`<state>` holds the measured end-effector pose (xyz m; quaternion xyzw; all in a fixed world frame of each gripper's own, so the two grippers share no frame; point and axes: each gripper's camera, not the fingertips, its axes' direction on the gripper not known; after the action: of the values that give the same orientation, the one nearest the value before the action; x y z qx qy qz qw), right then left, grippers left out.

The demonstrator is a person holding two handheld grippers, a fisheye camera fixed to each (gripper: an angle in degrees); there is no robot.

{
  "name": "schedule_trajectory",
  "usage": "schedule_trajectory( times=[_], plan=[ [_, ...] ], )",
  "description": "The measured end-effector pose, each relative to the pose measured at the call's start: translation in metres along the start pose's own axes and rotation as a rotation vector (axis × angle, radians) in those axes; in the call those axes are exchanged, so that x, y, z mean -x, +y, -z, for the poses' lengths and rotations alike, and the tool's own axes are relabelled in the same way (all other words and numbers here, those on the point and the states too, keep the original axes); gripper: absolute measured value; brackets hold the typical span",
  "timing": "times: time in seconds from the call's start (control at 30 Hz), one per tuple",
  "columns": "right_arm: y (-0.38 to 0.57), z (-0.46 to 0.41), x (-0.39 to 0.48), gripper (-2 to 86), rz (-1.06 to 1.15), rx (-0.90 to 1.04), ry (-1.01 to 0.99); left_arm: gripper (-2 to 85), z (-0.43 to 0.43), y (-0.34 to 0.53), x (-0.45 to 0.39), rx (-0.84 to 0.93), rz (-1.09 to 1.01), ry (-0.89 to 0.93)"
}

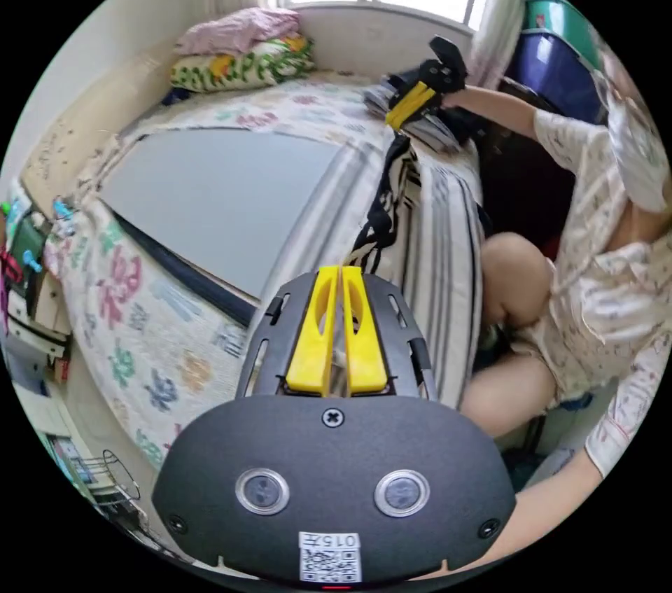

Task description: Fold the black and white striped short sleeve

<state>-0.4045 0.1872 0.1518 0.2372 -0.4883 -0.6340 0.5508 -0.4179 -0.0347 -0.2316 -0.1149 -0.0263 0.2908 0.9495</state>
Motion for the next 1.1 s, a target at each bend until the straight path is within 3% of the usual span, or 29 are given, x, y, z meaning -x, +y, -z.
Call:
schedule_trajectory(
  times=[0.17, 0.27, 0.37, 0.47, 0.57, 0.67, 0.8, 0.93, 1.1],
  plan=[
    [-0.1, 0.021, -0.168, 4.8, -0.484, -0.22, 0.38, 3.5, 0.044, -0.077, 0.156, -0.299, 0.385, -0.257],
    [-0.1, 0.018, -0.186, 7.0, -0.644, -0.403, 0.35, 6.8, 0.035, -0.073, 0.164, -0.392, 0.527, -0.371],
    [-0.093, -0.027, -0.163, 7.9, -0.462, -0.356, 0.071, 8.4, -0.012, -0.067, 0.134, -0.291, 0.426, -0.269],
    [-0.082, -0.081, -0.134, 9.3, -0.346, -0.227, -0.047, 10.0, -0.063, -0.065, 0.098, -0.221, 0.358, -0.188],
    [-0.083, -0.12, -0.121, 12.7, -0.28, -0.099, -0.082, 12.4, -0.107, -0.081, 0.082, -0.104, 0.283, -0.056],
    [-0.082, -0.135, -0.119, 11.8, -0.226, -0.013, -0.051, 12.1, -0.133, -0.097, 0.081, 0.042, 0.216, -0.105],
    [-0.078, -0.135, -0.132, 6.0, -0.211, 0.061, 0.026, 6.7, -0.132, -0.111, 0.094, 0.103, 0.198, -0.132],
    [-0.058, -0.102, -0.196, 2.9, -0.373, 0.05, 0.073, 3.2, -0.08, -0.108, 0.138, 0.115, 0.222, -0.149],
    [0.042, -0.019, -0.336, 4.1, -0.897, -0.1, 0.345, 6.2, 0.04, -0.031, 0.244, -0.068, 0.635, -0.534]
  ],
)
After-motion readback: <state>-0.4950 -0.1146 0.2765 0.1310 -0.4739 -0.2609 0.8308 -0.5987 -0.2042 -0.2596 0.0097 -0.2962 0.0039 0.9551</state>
